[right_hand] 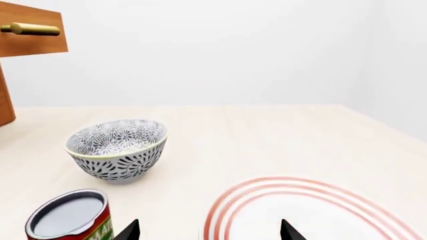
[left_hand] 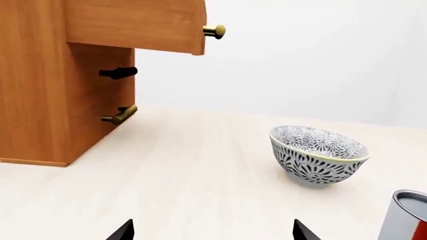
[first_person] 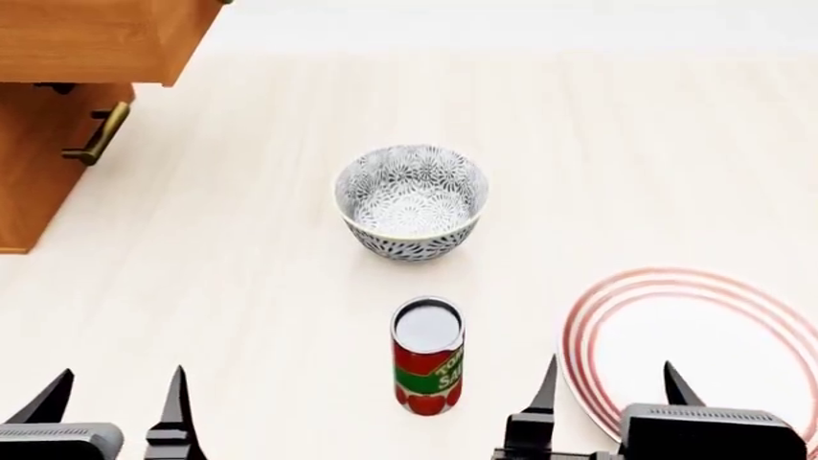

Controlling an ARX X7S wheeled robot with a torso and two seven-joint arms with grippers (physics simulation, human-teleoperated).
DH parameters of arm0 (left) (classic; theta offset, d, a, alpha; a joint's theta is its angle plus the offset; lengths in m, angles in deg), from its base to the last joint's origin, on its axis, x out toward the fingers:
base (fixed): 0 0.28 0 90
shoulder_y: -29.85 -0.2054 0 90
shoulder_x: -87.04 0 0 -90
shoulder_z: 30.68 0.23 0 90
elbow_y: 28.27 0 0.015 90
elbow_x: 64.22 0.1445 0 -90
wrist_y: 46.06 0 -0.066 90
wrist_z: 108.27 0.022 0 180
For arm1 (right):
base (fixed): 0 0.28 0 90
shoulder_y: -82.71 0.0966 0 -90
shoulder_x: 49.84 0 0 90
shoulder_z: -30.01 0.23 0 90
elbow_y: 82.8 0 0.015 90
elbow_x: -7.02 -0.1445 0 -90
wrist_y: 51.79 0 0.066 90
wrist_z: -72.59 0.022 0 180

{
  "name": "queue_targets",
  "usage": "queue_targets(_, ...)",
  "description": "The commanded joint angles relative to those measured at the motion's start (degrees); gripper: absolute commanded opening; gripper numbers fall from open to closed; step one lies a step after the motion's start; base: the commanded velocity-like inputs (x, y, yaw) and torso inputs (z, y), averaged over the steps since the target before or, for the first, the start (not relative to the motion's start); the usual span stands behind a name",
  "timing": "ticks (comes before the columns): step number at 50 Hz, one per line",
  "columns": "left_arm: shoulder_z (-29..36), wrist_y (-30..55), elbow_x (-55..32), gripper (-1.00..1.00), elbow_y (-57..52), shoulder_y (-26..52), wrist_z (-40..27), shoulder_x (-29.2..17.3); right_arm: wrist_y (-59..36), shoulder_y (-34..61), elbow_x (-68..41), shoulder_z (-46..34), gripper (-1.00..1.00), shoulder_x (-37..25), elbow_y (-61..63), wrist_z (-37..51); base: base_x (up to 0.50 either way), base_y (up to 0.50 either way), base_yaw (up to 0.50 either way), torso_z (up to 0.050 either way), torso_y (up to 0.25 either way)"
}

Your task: Put the bowl on the plate.

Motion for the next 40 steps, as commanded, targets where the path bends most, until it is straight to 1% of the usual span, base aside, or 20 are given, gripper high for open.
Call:
queue_targets(1, 0.05, -0.62, -0.45, 1.0, 0.41, 0.14, -0.54, -0.67, -0.83, 0.46, -0.22, -0.3, 1.0, -0.85, 0.68, 0.28, 0.14, 0.0, 0.0, 0.0, 0.0)
queue_targets(15, 0.53, -1.47, -0.29, 1.0, 1.28, 0.17, -1.12, -1.33, -1.17, 1.84, -1.15, -0.7, 1.0, -1.39, -0.74, -0.28, 0.15, 0.0, 0.0, 0.0, 0.0)
queue_targets(40, 1.48, -2.15, -1.09, 1.0, 1.89, 0.5, -1.59, -1.96, -5.81, 2.69, -5.86, 0.45, 1.0, -3.06, 3.54, -1.37, 0.15, 0.0, 0.0, 0.0, 0.0)
